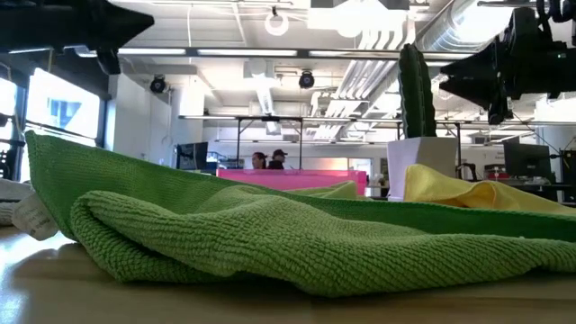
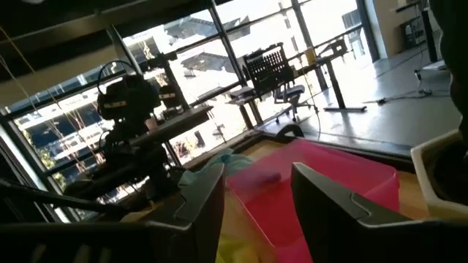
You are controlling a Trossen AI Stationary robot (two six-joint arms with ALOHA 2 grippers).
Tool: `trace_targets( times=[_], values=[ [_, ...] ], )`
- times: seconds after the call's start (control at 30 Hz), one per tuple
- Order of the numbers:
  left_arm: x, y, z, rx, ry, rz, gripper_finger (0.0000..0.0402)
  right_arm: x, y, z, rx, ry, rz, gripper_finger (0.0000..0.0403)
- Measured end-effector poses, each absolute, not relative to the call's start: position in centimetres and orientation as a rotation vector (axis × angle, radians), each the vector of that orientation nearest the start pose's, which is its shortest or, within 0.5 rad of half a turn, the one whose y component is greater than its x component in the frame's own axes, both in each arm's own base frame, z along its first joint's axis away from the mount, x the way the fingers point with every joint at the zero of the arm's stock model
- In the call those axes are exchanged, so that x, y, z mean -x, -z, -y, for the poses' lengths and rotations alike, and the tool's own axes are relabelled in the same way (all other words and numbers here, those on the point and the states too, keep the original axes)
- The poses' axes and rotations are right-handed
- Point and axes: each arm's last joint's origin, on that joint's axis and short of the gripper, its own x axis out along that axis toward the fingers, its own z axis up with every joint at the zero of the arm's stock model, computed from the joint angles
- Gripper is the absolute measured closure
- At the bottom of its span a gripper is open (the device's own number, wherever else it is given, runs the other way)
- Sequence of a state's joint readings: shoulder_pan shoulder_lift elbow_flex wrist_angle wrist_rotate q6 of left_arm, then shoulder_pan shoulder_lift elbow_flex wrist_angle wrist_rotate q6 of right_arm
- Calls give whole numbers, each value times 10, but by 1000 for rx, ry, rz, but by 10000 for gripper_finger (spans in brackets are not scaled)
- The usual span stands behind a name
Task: Fold microfiber towels
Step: Move the light green microfiber cloth to the middle left of the table
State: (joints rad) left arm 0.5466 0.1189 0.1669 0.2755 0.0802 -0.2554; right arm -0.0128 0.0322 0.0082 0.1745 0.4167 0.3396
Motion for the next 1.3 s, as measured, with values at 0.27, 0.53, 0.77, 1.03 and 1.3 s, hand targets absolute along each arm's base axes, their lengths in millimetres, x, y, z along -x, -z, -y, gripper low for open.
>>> trace_targets(
  times=[0.27, 0.53, 0.77, 1.03, 1.3],
  values=[
    [-99, -240, -52, 39, -404, 352, 401, -93, -193, 13, -251, 408, 326, 254],
    [-132, -247, -62, 21, -363, 279, 401, -95, -206, 13, -155, 419, 364, 254],
    [-170, -261, -70, 13, -318, 179, 401, -105, -227, 13, -109, 433, 311, 254],
    [-207, -251, -65, 38, -234, 57, 401, -133, -243, 14, -83, 441, 186, 254],
    [-226, -229, -52, 147, -159, -44, 401, -174, -245, 14, -108, 443, 35, 254]
  ],
)
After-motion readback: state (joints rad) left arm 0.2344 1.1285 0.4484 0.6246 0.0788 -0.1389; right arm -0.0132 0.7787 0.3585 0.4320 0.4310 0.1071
